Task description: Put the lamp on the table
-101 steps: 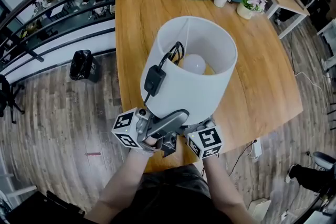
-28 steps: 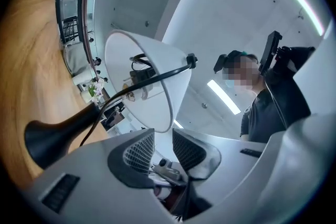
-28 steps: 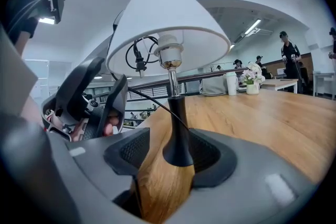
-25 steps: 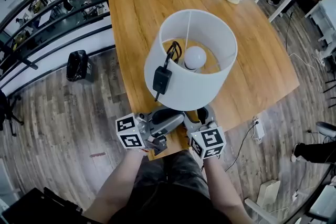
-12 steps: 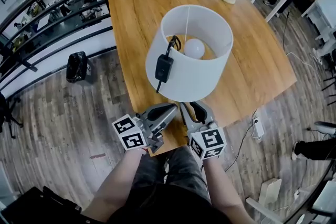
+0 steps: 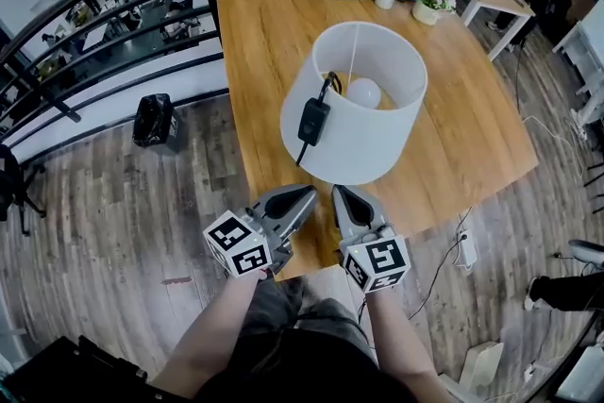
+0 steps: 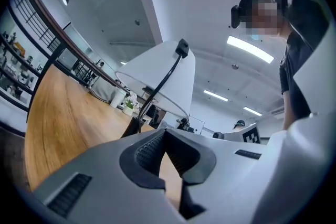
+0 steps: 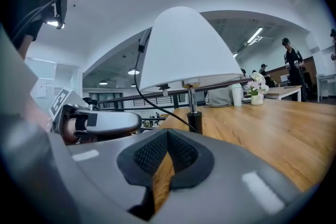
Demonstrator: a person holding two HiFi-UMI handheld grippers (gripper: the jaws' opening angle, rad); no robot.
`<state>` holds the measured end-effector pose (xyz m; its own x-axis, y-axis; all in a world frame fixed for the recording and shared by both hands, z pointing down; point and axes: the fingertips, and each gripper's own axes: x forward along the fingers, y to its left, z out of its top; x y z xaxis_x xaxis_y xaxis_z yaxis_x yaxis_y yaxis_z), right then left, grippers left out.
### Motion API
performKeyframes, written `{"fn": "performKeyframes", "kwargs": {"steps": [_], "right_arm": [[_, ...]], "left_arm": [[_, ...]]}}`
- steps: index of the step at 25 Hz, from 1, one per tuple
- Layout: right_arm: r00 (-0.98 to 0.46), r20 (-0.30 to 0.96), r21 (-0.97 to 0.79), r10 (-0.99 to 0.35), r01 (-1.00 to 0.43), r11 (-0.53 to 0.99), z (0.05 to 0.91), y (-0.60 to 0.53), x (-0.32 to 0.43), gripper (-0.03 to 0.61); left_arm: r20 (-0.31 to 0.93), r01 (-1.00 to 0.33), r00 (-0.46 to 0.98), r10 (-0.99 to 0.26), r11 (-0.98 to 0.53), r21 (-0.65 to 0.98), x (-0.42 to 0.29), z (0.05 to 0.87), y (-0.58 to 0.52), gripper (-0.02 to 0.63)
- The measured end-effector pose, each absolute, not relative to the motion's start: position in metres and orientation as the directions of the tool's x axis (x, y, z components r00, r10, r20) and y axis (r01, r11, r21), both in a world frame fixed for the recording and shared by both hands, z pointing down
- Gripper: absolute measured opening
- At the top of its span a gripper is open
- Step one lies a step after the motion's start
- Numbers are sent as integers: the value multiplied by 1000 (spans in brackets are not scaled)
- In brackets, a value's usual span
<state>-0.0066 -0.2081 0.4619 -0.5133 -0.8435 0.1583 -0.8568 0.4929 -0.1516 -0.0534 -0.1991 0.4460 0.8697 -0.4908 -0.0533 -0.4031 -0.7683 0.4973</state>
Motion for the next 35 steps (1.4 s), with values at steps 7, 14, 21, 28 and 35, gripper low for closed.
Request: {"fn": "performKeyframes", "kwargs": {"steps": [7, 14, 21, 28, 35], "right_arm": [[-573, 139, -135, -807, -819, 558, 448, -185, -10, 8], [-603, 120, -129, -788, -797, 590, 433, -138, 3, 6], [-627, 94, -111, -773, -779, 617, 417, -88, 14, 6], [-612, 73, -86, -787, -790, 606, 389, -52, 31, 6], [-615, 38, -75, -788, -788, 611, 380, -15, 39, 6]], "left_arm": [[-31, -517, 808, -588, -734, 440, -59, 436, -183, -3], [-34, -578, 766, -642, -711, 401, -46, 419, -137, -3], [-36, -638, 724, -689, -688, 347, -38, 405, -89, -3], [-15, -740, 634, -774, -612, 279, -47, 386, -49, -3], [-21, -780, 591, -806, -578, 240, -46, 381, -17, -3]]}}
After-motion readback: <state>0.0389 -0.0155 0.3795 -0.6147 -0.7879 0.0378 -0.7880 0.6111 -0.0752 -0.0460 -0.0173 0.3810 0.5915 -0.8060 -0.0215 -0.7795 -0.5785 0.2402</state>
